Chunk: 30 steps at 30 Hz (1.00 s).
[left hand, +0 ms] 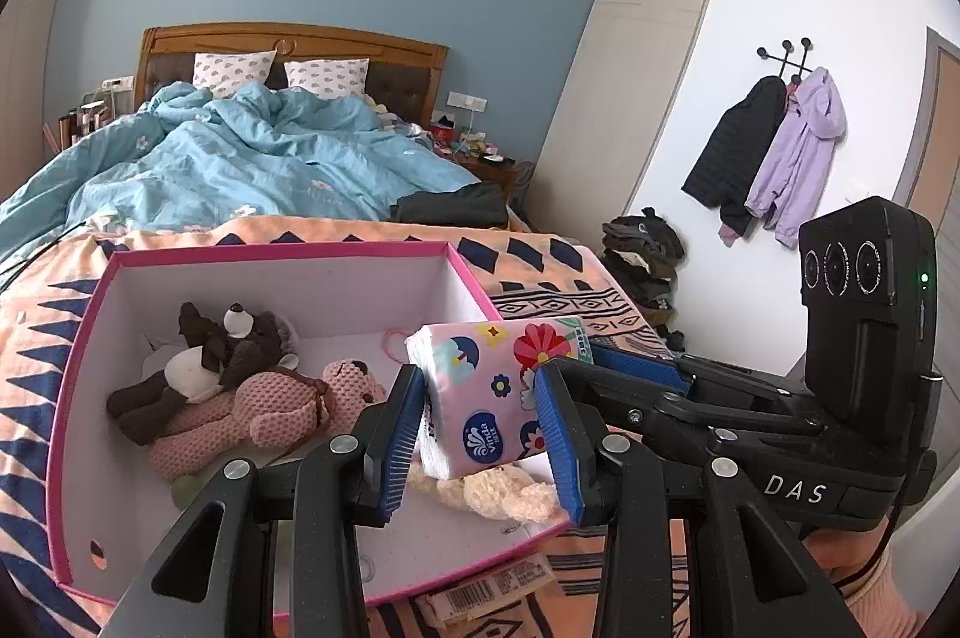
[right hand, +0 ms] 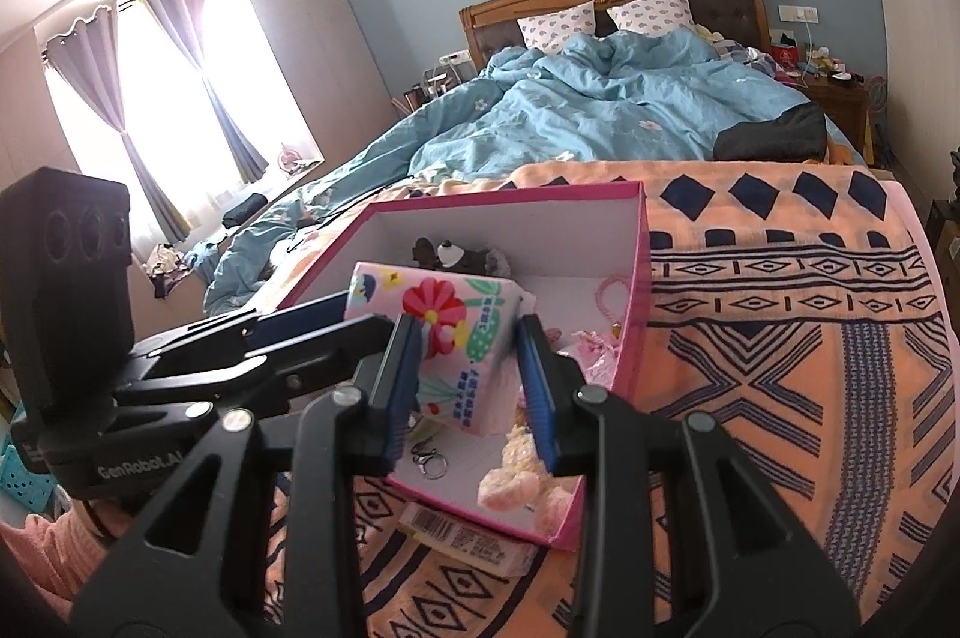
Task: Organize objects
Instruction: 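Carry the floral tissue pack over the box and release it inside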
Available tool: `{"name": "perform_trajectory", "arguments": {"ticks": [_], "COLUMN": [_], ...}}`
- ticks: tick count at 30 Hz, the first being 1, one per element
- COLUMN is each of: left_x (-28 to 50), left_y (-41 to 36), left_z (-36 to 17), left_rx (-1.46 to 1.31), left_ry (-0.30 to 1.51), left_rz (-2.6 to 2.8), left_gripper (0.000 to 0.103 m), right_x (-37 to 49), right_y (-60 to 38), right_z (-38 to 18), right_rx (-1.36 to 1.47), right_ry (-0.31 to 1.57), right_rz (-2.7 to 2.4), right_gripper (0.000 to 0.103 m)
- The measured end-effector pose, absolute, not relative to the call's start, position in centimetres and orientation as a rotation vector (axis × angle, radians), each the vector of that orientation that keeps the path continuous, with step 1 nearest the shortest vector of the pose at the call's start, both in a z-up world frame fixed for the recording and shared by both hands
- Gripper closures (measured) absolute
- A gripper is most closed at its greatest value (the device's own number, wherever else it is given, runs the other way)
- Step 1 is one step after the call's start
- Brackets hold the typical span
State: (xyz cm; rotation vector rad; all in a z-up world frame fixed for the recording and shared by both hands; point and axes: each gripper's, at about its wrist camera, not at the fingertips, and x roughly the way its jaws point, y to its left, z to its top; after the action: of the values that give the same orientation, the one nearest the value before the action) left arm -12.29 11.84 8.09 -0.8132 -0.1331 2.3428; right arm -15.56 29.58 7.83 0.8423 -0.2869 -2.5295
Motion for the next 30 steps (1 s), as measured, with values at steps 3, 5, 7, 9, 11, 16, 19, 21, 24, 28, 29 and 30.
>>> {"name": "perform_trajectory", "arguments": {"ticks": [3,5,7,9,11,16,19,21,24,28,29,30], "left_x": [-12.6,-12.8,-13.0,-13.3,-13.6,-14.2,-14.5,-14.6,-15.0,-15.5,-15.7,-15.8], "left_y": [12.0,12.1,12.2,12.3,12.3,12.3,12.2,12.2,12.4,12.6,12.7,12.7], "left_z": [7.9,7.8,7.7,7.5,7.3,6.8,6.6,6.5,6.4,6.2,6.1,6.0], "left_rx": [-0.819,-0.824,-0.828,-0.835,-0.842,-0.863,-0.869,-0.873,-0.879,-0.893,-0.898,-0.902], "left_ry": [-0.133,-0.135,-0.135,-0.137,-0.139,-0.151,-0.159,-0.166,-0.172,-0.18,-0.181,-0.182], "left_rz": [2.344,2.344,2.346,2.346,2.346,2.341,2.339,2.337,2.334,2.326,2.325,2.324], "left_gripper": [0.065,0.065,0.065,0.065,0.065,0.065,0.065,0.065,0.065,0.065,0.065,0.065], "right_x": [-16.0,-16.2,-16.5,-16.7,-17.0,-17.5,-17.8,-18.0,-18.2,-18.7,-18.8,-18.9], "right_y": [29.7,29.7,29.7,29.7,29.7,29.7,29.7,29.6,29.7,29.9,29.8,29.9], "right_z": [7.6,7.5,7.4,7.3,7.1,6.6,6.4,6.3,6.2,6.0,6.0,5.9], "right_rx": [0.85,0.854,0.861,0.868,0.877,0.897,0.907,0.911,0.916,0.923,0.927,0.931], "right_ry": [-0.284,-0.281,-0.278,-0.273,-0.272,-0.277,-0.276,-0.277,-0.277,-0.279,-0.279,-0.279], "right_rz": [-2.532,-2.534,-2.534,-2.536,-2.535,-2.53,-2.528,-2.527,-2.53,-2.535,-2.535,-2.536], "right_gripper": [0.067,0.067,0.067,0.067,0.067,0.067,0.068,0.068,0.068,0.068,0.068,0.068]}}
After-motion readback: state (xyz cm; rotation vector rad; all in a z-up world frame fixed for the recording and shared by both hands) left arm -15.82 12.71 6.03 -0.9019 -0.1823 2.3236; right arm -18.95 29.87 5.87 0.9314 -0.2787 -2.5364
